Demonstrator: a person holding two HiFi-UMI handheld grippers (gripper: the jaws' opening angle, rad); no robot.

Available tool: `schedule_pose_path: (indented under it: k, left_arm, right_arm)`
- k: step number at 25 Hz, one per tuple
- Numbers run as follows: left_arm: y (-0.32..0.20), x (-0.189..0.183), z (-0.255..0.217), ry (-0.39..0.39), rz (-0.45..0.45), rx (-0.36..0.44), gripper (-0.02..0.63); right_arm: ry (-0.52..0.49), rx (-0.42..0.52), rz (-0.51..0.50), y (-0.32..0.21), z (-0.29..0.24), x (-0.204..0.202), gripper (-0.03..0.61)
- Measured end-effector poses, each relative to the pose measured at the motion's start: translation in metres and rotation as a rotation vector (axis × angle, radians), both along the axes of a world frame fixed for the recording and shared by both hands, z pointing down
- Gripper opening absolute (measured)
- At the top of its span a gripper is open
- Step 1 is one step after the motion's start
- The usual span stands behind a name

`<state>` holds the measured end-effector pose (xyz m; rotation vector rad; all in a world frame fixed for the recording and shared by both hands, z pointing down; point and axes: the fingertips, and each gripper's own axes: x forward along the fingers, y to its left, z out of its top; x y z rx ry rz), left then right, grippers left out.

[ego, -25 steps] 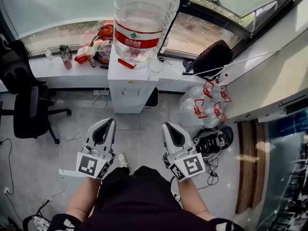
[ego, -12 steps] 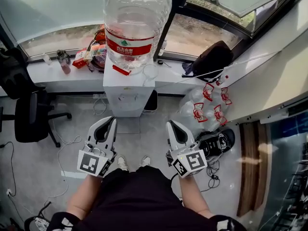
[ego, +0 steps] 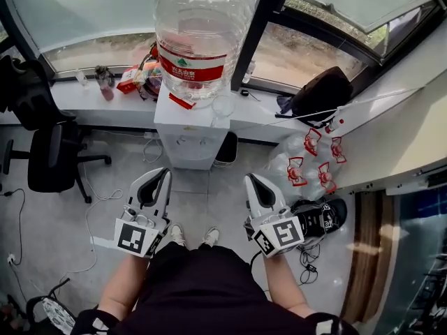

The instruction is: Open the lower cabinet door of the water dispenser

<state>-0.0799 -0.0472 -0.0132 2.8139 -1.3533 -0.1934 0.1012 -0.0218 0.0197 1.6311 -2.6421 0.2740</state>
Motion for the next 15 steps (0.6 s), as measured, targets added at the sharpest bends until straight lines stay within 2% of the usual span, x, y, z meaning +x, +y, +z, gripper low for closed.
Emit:
schedule_pose_path:
  k: [7,10,12,15]
  left_arm:
    - [-0.004,0.006,0.020,-0.044,-0.023,-0.021,0.011]
    - [-0.017,0.003,0.026,-0.062,-0.042,0.016,0.011]
    - [-0.025,0.003,0.030,-0.040,-0.049,0.024,0.011]
    - [-0.028,-0.002,0.056,0.005,-0.058,-0.046,0.011]
  right_arm:
    - [-0.015,-0.043,-0.055,-0.017,0.029,0.008,0.002]
    - [-0.011,-0.055,-0.078,-0.027,0.042,0.006,0.002]
    - [0.007,-0.068,-0.094,-0.033,0.056,0.003,0.002]
    - [0.046,-0.098,-0.118,-0.038,0.083,0.001,0.002]
